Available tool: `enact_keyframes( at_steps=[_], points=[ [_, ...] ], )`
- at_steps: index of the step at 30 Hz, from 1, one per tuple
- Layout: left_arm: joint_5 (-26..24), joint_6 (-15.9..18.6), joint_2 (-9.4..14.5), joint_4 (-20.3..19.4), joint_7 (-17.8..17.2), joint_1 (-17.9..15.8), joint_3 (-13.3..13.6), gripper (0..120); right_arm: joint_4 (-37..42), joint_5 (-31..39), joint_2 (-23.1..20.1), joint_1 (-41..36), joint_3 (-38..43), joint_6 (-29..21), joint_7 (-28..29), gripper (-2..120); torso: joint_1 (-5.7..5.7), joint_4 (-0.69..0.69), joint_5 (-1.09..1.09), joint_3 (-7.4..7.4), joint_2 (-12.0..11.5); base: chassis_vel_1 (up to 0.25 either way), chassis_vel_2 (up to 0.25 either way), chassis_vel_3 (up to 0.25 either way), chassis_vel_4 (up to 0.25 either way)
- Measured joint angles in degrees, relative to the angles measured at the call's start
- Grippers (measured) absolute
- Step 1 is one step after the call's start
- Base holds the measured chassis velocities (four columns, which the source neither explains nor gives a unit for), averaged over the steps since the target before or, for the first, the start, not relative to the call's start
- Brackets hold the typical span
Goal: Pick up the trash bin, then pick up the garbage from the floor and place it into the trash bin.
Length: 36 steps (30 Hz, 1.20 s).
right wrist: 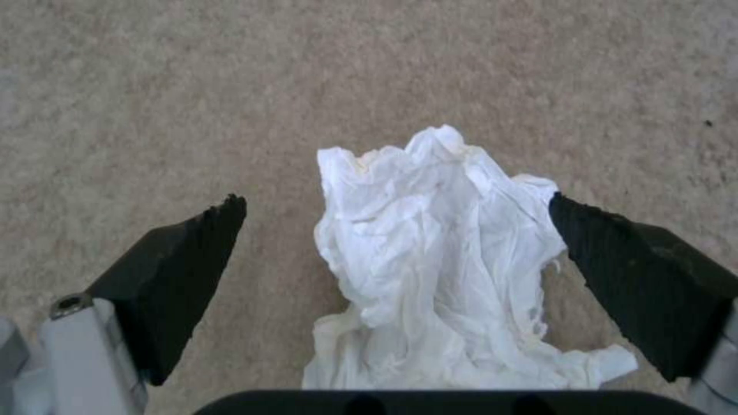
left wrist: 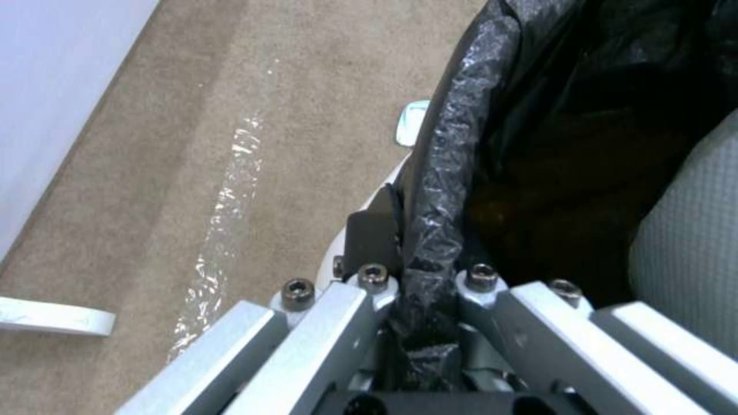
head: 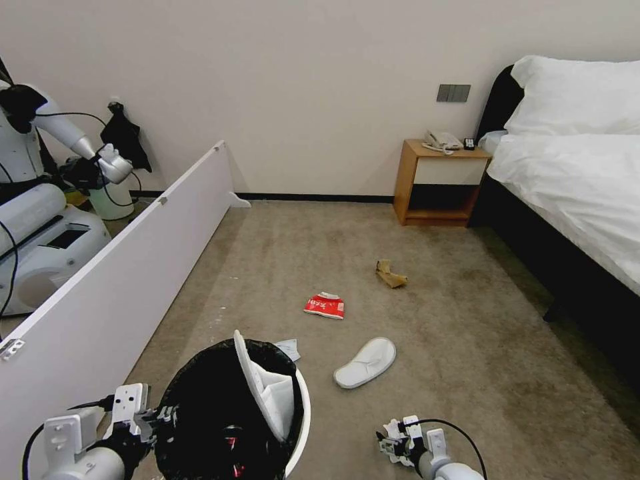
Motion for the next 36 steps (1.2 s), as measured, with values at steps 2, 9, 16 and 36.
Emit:
enact_keyframes(
  at_steps=[2, 9, 16, 36],
  points=[
    [0.0, 0.0, 0.0, 0.0, 0.0, 0.0, 0.0, 2, 0.0, 0.0, -0.1, 0.0, 0.0, 0.0, 0.0, 100, 0.0, 0.0, 0.0, 0.0, 0.0, 0.0, 0.0, 0.0, 0.0],
    [0.0, 0.0, 0.0, -0.2, 0.0, 0.0, -0.1, 2, -0.4, 0.3, -0.2, 0.0, 0.0, -0.2, -0.1, 100, 0.0, 0.0, 0.0, 0.0, 0.0, 0.0, 0.0, 0.0, 0.0],
    [0.0, 0.0, 0.0, -0.2, 0.0, 0.0, -0.1, 2, -0.7, 0.6, -0.5, 0.0, 0.0, -0.3, -0.3, 100, 0.0, 0.0, 0.0, 0.0, 0.0, 0.0, 0.0, 0.0, 0.0],
    [-0.2, 0.0, 0.0, -0.2, 0.0, -0.2, 0.0, 2, -2.3, 1.6, -1.0, 0.3, -0.4, -0.6, -0.9, 36, 0.0, -0.01, -0.03, 0.0, 0.0, 0.0, 0.0, 0.0, 0.0]
  ],
)
